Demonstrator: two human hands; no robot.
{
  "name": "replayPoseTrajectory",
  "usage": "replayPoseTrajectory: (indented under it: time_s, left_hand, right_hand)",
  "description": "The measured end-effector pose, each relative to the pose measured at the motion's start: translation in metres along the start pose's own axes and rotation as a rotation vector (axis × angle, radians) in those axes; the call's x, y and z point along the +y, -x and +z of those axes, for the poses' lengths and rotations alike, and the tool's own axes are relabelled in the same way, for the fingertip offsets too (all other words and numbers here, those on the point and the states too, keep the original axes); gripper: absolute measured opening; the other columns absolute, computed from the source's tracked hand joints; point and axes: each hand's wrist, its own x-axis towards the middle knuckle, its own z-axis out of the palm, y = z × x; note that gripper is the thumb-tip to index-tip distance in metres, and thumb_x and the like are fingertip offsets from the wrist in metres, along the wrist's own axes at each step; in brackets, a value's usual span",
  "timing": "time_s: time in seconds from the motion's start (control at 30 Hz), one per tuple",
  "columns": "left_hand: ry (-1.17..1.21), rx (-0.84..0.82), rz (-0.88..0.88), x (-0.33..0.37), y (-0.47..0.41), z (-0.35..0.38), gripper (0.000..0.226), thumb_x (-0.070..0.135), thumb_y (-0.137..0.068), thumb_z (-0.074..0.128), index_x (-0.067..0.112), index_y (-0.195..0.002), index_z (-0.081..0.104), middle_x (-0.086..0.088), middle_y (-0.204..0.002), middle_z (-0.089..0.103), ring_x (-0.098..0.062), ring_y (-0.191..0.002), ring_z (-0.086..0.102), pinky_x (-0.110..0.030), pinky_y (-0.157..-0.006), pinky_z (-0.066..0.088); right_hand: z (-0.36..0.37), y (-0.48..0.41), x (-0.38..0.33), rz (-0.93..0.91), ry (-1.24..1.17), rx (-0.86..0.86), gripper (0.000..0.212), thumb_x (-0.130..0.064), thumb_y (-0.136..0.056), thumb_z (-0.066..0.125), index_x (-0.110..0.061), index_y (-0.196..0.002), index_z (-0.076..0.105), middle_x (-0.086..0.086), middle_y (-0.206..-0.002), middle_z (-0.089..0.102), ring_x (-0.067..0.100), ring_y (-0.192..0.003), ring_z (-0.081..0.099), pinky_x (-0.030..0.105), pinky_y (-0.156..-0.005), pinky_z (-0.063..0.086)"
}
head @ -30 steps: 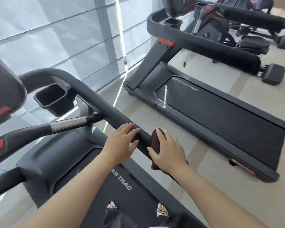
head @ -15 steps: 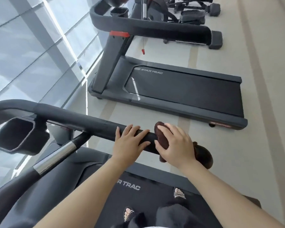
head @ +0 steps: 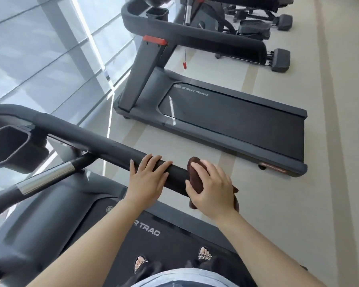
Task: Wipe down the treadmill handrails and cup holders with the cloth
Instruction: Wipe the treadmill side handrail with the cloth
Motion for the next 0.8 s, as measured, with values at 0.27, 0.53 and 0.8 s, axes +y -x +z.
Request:
replayPoseTrajectory:
  time_s: [0.27,0.53,0.8]
  left_hand:
    - [0.010,-0.009,-0.095,0.010,0.004,0.003,0.041,0.035,-0.098,0.031,0.034,-0.138,0.038,0.001,-0.146,0.035,-0.022,-0.140,0.018,-0.057,-0.111,0.018]
    - [0.164,0.100,-0.220,0.032,0.012,0.016,0.041,0.030,-0.098,0.035,0.026,-0.138,0.040,-0.005,-0.150,0.031,-0.026,-0.143,0.012,-0.040,-0.115,0.019]
    - [0.133,0.043,-0.243,0.032,0.012,0.012,0.044,0.035,-0.098,0.031,0.031,-0.142,0.033,0.000,-0.153,0.024,-0.019,-0.143,0.005,-0.034,-0.114,0.017]
  right_hand:
    - [-0.021,0.008,0.038,-0.190,-0.016,-0.246,0.073,-0.071,-0.078,0.044,-0.031,-0.139,0.034,0.001,-0.145,0.041,0.023,-0.127,0.042,0.040,-0.101,0.041]
    - [-0.024,0.016,0.068,-0.262,-0.089,-0.266,0.081,-0.058,-0.076,0.068,-0.022,-0.141,0.035,0.006,-0.145,0.041,0.027,-0.127,0.042,0.042,-0.105,0.039]
    - [-0.003,-0.019,0.023,-0.255,-0.028,-0.305,0.077,-0.058,-0.080,0.061,-0.023,-0.141,0.031,0.006,-0.145,0.038,0.028,-0.125,0.041,0.042,-0.099,0.042]
